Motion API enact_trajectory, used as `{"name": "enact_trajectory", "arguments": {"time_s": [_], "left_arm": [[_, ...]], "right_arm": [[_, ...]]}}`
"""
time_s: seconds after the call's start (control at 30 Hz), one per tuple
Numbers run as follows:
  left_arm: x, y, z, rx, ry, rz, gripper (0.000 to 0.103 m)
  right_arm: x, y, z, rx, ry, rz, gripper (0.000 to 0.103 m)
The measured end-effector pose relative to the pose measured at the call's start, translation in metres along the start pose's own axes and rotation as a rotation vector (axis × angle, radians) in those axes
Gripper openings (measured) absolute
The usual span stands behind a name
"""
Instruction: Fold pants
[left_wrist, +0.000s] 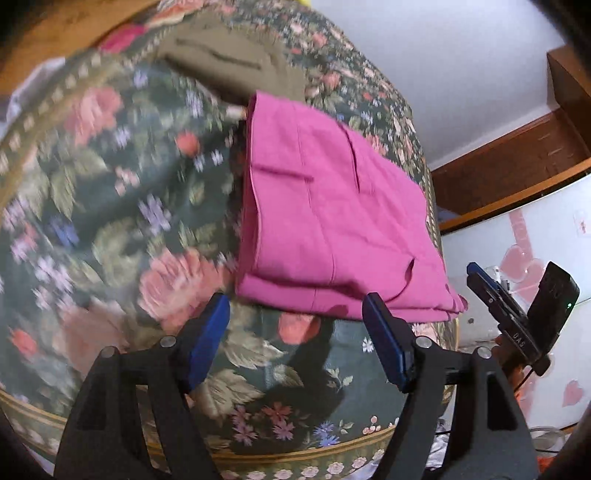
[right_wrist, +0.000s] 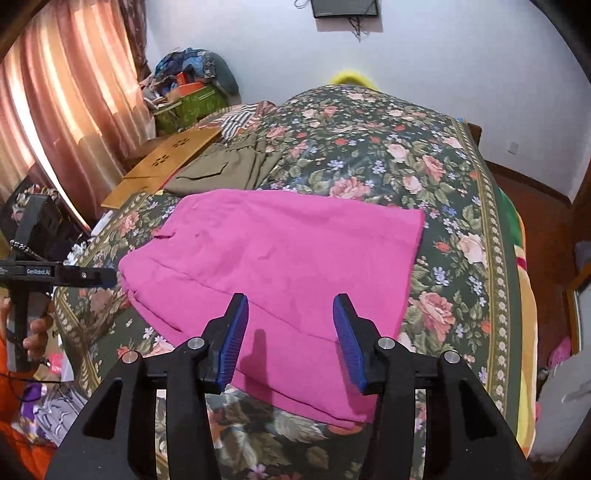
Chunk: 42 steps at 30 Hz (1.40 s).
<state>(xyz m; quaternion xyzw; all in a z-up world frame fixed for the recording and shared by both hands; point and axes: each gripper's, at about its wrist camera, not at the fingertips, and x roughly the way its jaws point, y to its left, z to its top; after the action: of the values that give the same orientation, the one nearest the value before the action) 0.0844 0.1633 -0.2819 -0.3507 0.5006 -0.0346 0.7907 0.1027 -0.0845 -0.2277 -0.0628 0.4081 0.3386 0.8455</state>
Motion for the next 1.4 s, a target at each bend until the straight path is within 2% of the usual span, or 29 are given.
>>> {"name": "enact_trajectory", "arguments": {"time_s": [0.07, 0.2, 0.27, 0.33, 0.5, 0.8, 0.9, 1.03, 1.13, 1.3, 1.4], "left_arm": [[0.008, 0.002, -0.003, -0.041, 0.017, -0.037, 0.074], [0.012, -0.007, -0.003, -0.043, -0.007, -0.060, 0.074], [0.015, -0.013, -0.002, -0.044, -0.008, -0.098, 0.074], [0.017, -0.016, -0.001, -0.037, -0.015, -0.097, 0.075], [0.020, -0.011, 0.006, -0.092, -0.045, -0.134, 0.078], [0.031, -0.011, 0.028, -0.110, -0.093, -0.048, 0.078], [0.041, -0.021, 0.034, -0.055, -0.105, 0.044, 0.070], [0.046, -0.041, 0.037, 0.060, -0.127, 0.124, 0.050], [0.043, -0.054, 0.040, 0.142, -0.171, 0.180, 0.039], [0.031, -0.079, 0.037, 0.292, -0.239, 0.246, 0.031], [0.014, -0.093, 0.027, 0.371, -0.276, 0.251, 0.030]], "right_arm": [[0.005, 0.004, -0.002, -0.010, 0.007, 0.000, 0.044], [0.016, 0.004, -0.007, -0.016, 0.029, -0.004, 0.044], [0.024, 0.002, -0.010, -0.005, 0.061, 0.009, 0.044], [0.036, -0.001, -0.016, 0.012, 0.105, 0.028, 0.044], [0.036, -0.004, -0.020, 0.019, 0.092, 0.049, 0.045], [0.038, -0.004, -0.020, 0.002, 0.094, 0.070, 0.045], [0.038, -0.005, -0.020, 0.002, 0.094, 0.076, 0.045], [0.038, -0.006, -0.021, 0.006, 0.093, 0.081, 0.047], [0.037, -0.008, -0.021, 0.017, 0.091, 0.082, 0.048], [0.036, -0.011, -0.018, 0.053, 0.094, 0.082, 0.048], [0.029, -0.010, -0.012, 0.065, 0.096, 0.105, 0.048]]}}
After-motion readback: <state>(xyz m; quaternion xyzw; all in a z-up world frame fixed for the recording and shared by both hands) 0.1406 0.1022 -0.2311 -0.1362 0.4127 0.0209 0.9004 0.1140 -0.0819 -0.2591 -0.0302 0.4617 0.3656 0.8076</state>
